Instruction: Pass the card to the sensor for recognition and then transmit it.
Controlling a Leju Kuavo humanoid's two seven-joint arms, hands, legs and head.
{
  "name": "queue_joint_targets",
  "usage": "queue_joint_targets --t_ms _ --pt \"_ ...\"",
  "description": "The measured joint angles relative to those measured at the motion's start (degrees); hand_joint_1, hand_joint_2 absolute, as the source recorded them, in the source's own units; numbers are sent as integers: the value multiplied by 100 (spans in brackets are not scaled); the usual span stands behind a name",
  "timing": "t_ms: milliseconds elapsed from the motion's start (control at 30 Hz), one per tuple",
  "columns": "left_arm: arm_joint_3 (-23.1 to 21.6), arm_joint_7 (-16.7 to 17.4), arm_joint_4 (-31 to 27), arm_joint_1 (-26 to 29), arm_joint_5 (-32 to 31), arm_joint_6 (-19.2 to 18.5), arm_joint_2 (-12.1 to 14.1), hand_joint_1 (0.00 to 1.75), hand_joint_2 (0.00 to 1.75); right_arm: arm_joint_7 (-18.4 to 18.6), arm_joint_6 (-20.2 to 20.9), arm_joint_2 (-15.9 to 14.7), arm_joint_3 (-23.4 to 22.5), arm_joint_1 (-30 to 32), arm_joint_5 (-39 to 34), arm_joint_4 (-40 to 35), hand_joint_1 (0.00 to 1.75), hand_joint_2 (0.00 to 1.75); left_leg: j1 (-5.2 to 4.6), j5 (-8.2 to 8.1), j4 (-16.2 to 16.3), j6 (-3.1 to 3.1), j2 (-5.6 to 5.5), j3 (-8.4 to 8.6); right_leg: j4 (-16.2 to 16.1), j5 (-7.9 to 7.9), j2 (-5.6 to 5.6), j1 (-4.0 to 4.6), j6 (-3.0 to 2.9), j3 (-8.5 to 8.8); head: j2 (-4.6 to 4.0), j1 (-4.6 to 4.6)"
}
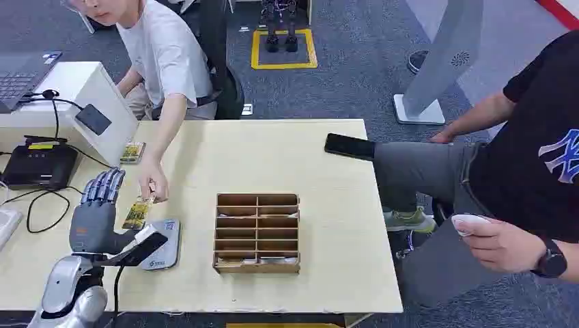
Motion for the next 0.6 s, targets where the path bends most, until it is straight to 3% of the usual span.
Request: queue_joint_targets --t_ms 233,267,300,333,400,433,467,500,533,600 --pt "-2 -35 0 -5 0 0 -11 0 175 -22 -18 0 20 -6 -11 2 0 0 0 0 0 0 0 0 0 0 0 0 0 0 0 0" --pt "0 -42 0 -7 6 -4 -11 21 175 -22 -22 0 24 -6 -17 0 0 0 0 0 0 0 0 0 0 0 0 0 0 0 0 0" --pt "0 -50 0 -8 24 -11 -11 126 175 -24 -22 0 26 -6 -41 0 0 0 0 0 0 0 0 0 0 0 0 0 0 0 0 0" --pt "0 -57 0 -8 37 -15 -11 175 175 -24 -24 0 30 -7 -68 0 0 0 0 0 0 0 0 0 0 0 0 0 0 0 0 0" --pt "-2 -79 0 -8 74 -42 -11 175 175 -24 -24 0 50 -8 -79 0 0 0 0 0 0 0 0 0 0 0 0 0 0 0 0 0" --pt "0 -94 0 -7 96 -59 -9 157 175 -24 -26 0 61 -9 -81 0 0 0 0 0 0 0 0 0 0 0 0 0 0 0 0 0" --pt "0 -107 0 -7 131 -85 -9 154 175 -22 -31 0 68 -9 -83 0 0 0 0 0 0 0 0 0 0 0 0 0 0 0 0 0" --pt "0 -138 0 -7 223 -98 -11 124 175 -22 -31 0 76 -10 -94 0 0 0 0 0 0 0 0 0 0 0 0 0 0 0 0 0" --pt "0 -173 0 -7 315 -101 -13 157 175 -22 -31 0 89 -9 -109 0 0 0 0 0 0 0 0 0 0 0 0 0 0 0 0 0" --pt "0 -203 0 -7 398 -101 -24 150 175 -20 -33 0 122 -10 -112 0 0 0 0 0 0 0 0 0 0 0 0 0 0 0 0 0"
